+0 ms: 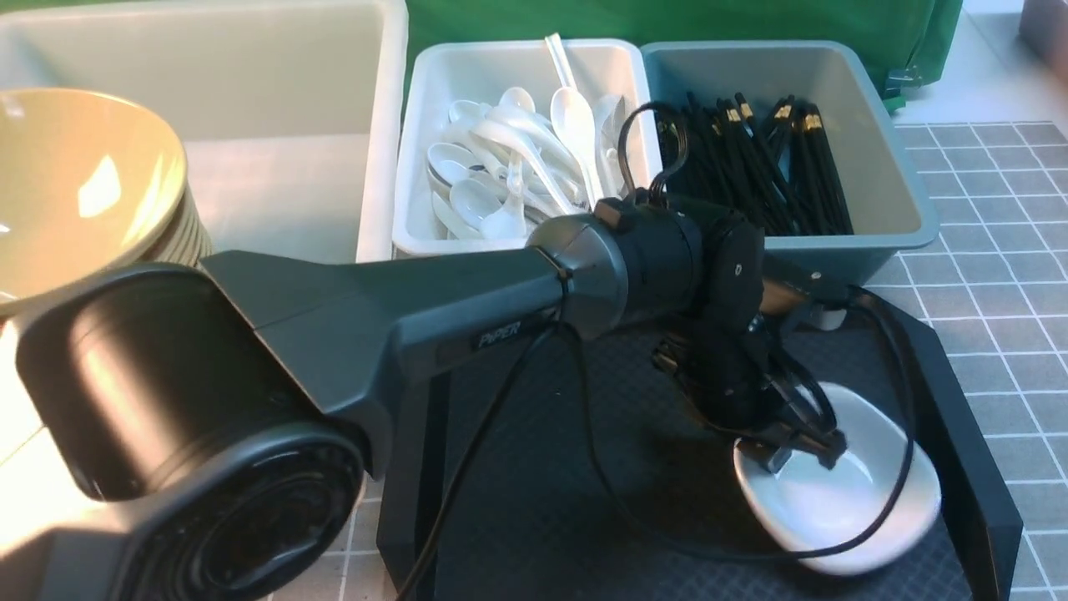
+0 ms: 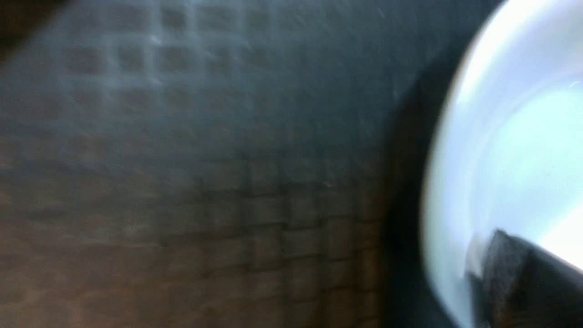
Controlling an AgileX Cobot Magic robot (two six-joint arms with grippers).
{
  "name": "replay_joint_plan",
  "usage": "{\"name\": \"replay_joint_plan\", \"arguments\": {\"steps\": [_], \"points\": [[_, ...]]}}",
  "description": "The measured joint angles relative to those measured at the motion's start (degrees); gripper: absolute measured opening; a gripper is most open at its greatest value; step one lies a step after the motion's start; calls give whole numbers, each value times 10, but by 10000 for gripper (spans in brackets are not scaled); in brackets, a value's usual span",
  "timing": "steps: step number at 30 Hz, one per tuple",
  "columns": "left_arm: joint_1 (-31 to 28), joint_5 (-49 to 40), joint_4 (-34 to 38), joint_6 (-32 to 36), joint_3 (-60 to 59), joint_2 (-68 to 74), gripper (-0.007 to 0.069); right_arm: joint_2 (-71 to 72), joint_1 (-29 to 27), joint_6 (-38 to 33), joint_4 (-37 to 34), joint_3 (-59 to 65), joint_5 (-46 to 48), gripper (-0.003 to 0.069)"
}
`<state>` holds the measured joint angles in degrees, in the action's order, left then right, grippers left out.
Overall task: On grey table put chopsticks spoon bowls plates into blue grey white boxes.
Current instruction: 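Grasp the small white bowl on the black tray by its rim with the left gripper, then place the white bowl into the white bin with the other dishes with the left gripper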
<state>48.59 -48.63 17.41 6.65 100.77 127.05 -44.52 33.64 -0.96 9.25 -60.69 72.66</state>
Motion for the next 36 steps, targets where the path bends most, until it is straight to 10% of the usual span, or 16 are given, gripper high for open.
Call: {"name": "replay_joint_plan", "arguments": {"steps": [17, 28, 36], "points": [[-151, -195, -238, -97, -42, -421, 2, -138, 0, -130, -150, -87, -69, 45], [-392, 21, -206, -191, -425, -681, 1, -302, 97, -210, -230, -224, -79, 45], [-419, 86, -200, -191, -497, -629, 1, -352, 169, -214, -214, -263, -78, 45]]}}
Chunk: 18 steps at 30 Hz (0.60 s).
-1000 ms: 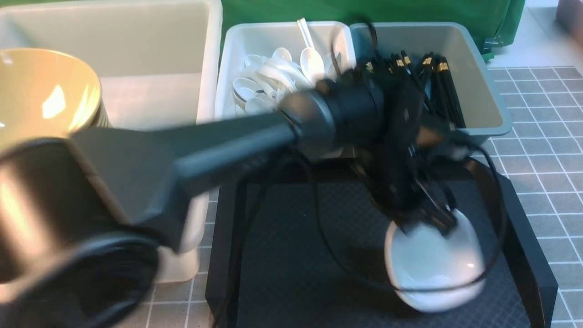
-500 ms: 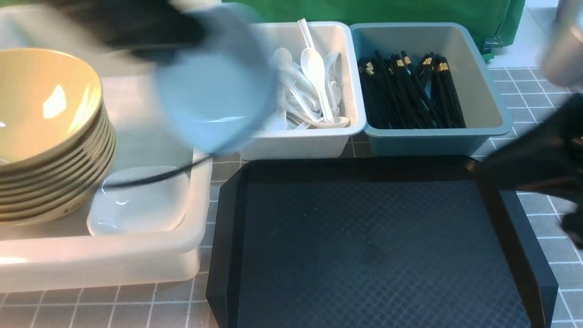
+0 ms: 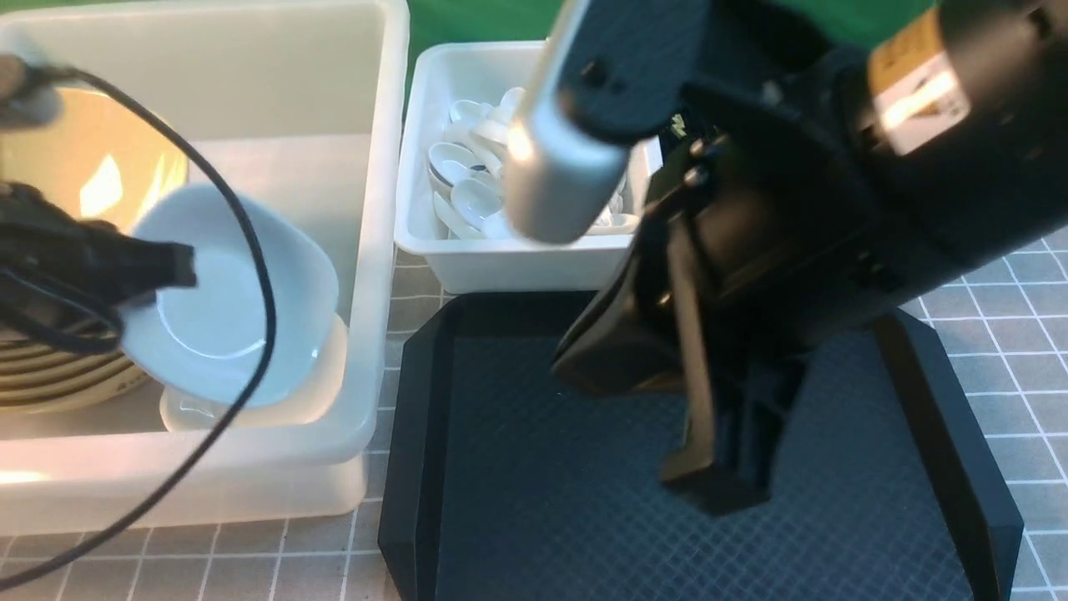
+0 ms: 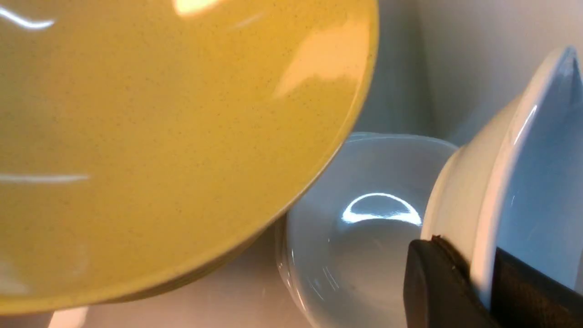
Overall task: On grey table put chopsticks spoon bowls plates into blue grey white boxes.
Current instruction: 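Place the white bowl into the white bin with the other dishes with the left gripper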
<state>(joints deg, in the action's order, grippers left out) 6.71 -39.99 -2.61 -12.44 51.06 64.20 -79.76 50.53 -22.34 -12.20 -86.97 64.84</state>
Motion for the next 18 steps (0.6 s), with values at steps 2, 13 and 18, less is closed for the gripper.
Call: {"name": "replay_joint_plan", "arguments": {"steps": [2, 13, 18], "points": [[0, 10, 0, 1, 0, 22, 1, -1, 2, 1, 10, 0, 2, 45], [-1, 18, -12, 53, 0, 101, 62, -1, 2, 2, 34, 0, 23, 45], [-1, 9, -18, 88, 6, 103, 295, -1, 2, 2, 35, 0, 23, 45]]}}
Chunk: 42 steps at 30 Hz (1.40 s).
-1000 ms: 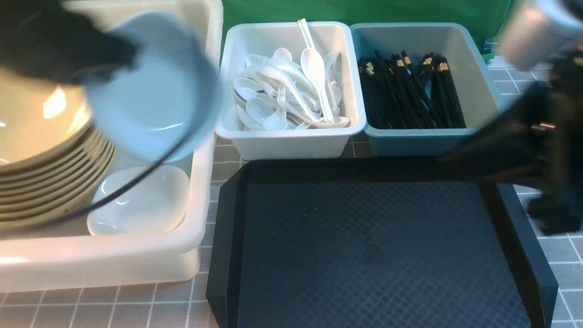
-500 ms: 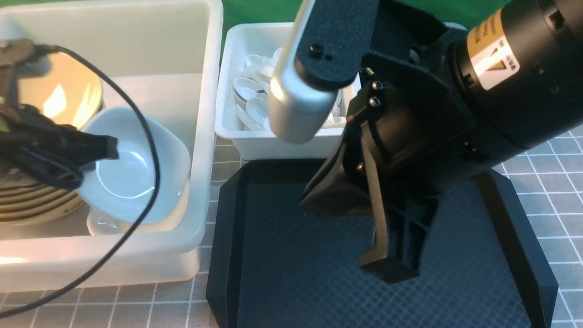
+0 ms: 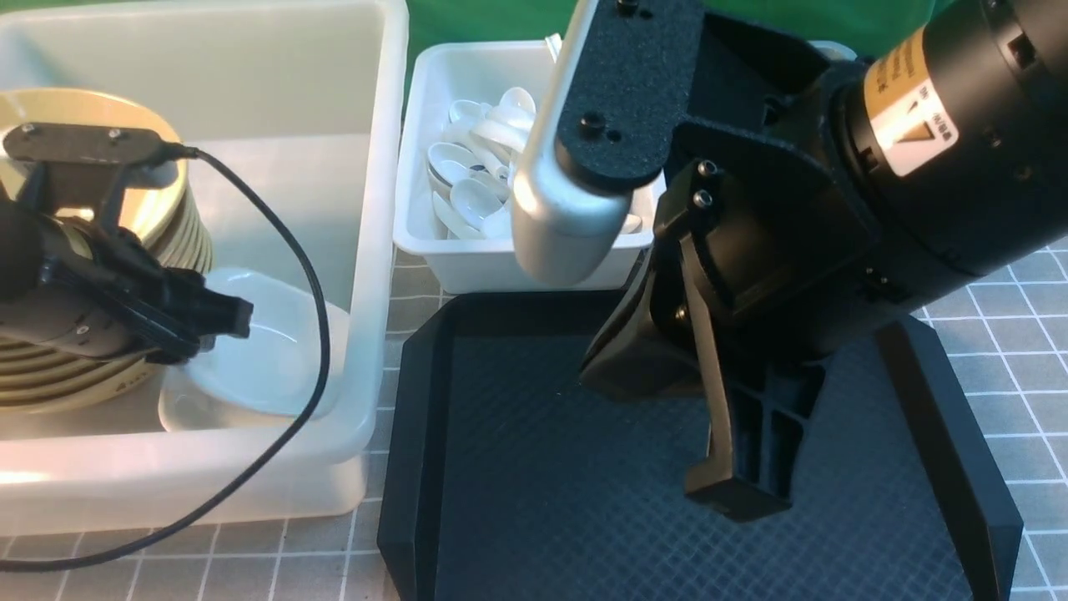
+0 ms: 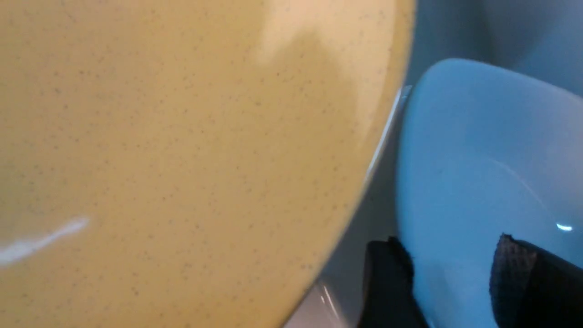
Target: On grey table put chopsticks spoon bowls plates into blue grey white boxes.
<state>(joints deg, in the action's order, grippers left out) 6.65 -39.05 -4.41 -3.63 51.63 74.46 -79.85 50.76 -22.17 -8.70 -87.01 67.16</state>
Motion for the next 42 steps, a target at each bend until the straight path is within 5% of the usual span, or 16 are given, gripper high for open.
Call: {"name": "replay_joint_plan", "arguments": {"steps": [5, 10, 13, 20, 22, 33, 42], "points": [[0, -74, -7, 3, 59, 0, 509, 0, 0, -1, 1, 0, 0, 45], [0, -182, -3, 4, 141, -14, 535, 0, 0, 2, 24, 0, 2, 45], [0, -218, -4, 15, 161, -67, 435, 0, 0, 30, 62, 0, 6, 45], [0, -238, -14, 36, 88, -266, 58, 35, 0, 66, 96, 17, 8, 45], [0, -231, -14, 36, 37, -329, 11, 63, 0, 76, 97, 40, -10, 45], [0, -115, 44, 49, -219, -617, -11, 264, 0, 119, 73, 264, -214, 45], [0, -2, 48, 59, -296, -742, -11, 363, 0, 119, 59, 382, -395, 45]]}}
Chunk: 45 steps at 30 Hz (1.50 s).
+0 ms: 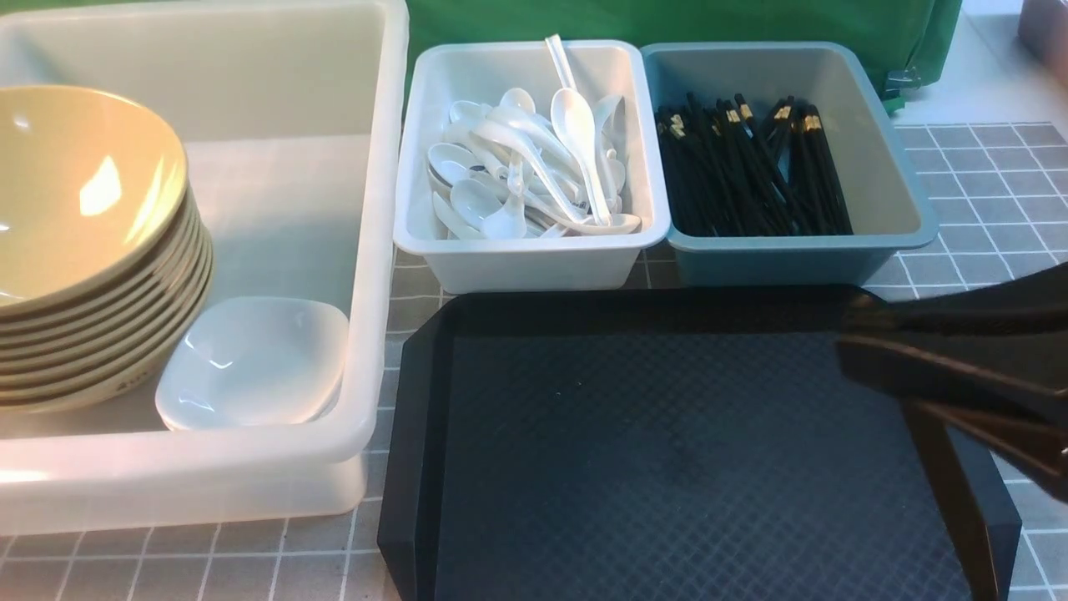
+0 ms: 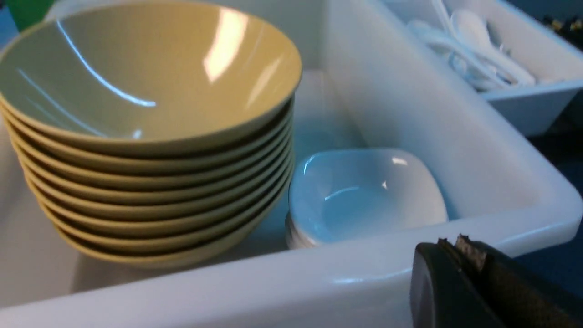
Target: On grey table put chopsticks spoon bowls plates into blue grey white boxes.
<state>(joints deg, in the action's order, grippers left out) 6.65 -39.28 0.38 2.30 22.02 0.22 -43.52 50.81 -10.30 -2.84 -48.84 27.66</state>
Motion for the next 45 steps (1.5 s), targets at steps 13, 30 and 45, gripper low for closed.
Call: {"name": "replay_joint_plan", "arguments": {"steps": [13, 30, 45], "points": [[0, 26, 3, 2, -16, -10, -11, 5, 0, 1, -2, 7, -9, 45], [0, 28, 4, 2, -16, -10, -11, 63, -76, 26, 1, 131, -176, 45], [0, 28, 4, 2, -16, -10, -11, 385, -484, 228, 93, 470, -172, 45]]}}
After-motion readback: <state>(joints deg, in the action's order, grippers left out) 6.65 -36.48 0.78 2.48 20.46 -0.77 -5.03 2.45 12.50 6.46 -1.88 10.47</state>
